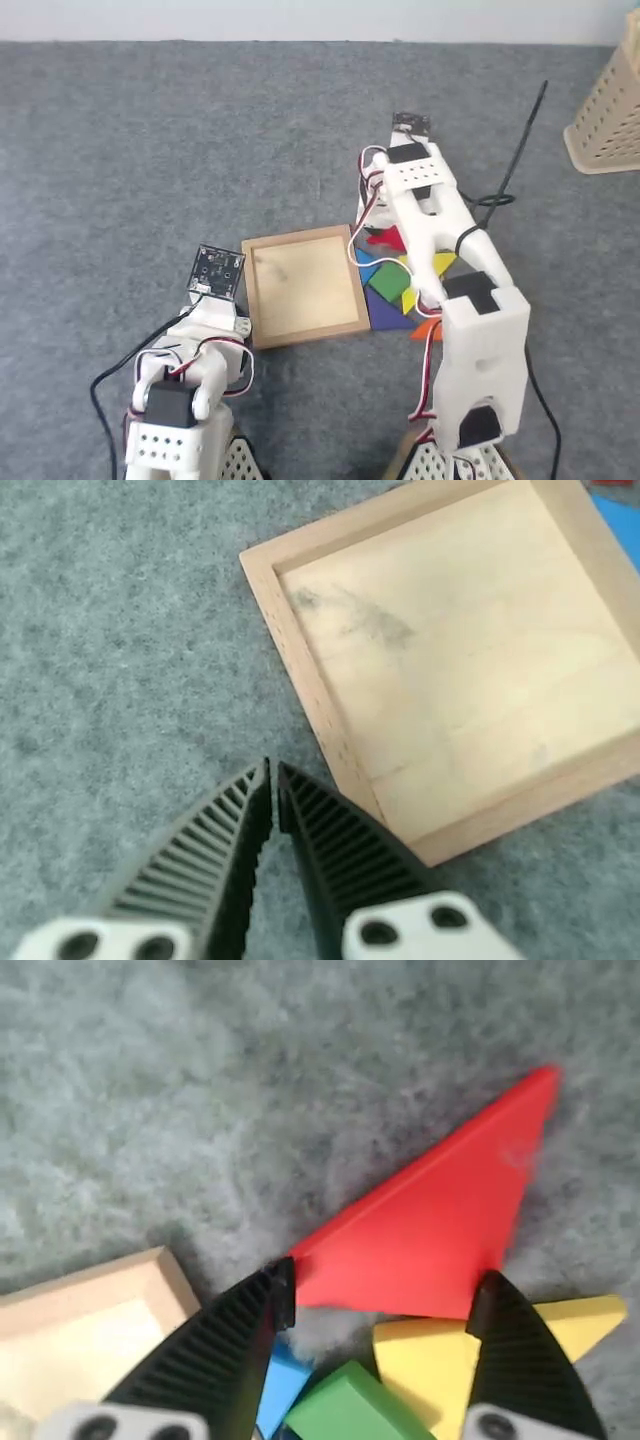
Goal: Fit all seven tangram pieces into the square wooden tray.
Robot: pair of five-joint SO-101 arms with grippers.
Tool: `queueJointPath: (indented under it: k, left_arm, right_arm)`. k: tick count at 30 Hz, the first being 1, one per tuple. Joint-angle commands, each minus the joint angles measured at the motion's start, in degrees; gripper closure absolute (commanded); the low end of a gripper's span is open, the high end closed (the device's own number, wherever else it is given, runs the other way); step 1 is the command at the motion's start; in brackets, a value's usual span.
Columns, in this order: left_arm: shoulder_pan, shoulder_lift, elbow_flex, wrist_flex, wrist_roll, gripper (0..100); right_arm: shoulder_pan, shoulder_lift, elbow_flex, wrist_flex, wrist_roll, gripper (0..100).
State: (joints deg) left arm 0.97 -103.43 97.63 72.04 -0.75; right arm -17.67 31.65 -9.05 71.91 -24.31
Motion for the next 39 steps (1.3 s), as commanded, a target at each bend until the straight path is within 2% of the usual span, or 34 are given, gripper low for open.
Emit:
queueJointPath:
  k: [1,11,19,22,27,30,35,39]
  left_arm:
    - [0.0,-1.14,-1.1,0.35,0.35,99]
    - [0.0,-1.14,-1.1,0.35,0.35,99]
    - [0.0,-1.14,-1.1,0.35,0.35,99]
    - [0.0,-1.14,-1.1,0.35,0.35,99]
    - [0.0,-1.14,-1.1,0.35,0.35,99]
    - [0.0,-1.14,-1.1,0.35,0.35,99]
    - [0.0,-1.14,-1.1,0.35,0.35,99]
    - [0.0,-1.14,-1.1,0.35,0.35,99]
  right_arm:
    - [3.38,1.63,-4.31,0.22,1.67,71.0]
    - [8.13,12.7,-26.64,8.31,17.49,71.2]
    - [8.13,12.79,-36.22,18.42,12.13,71.2]
    - [8.75,13.49,-36.22,16.31,10.2,71.2]
    - [10.42,15.96,-36.4,5.67,2.81,71.3]
    - [11.03,17.98,-36.4,6.46,0.09,71.3]
    - [9.36,21.58,-36.4,8.31,2.11,71.3]
    - [7.6,22.9,-36.4,13.85,14.59,71.3]
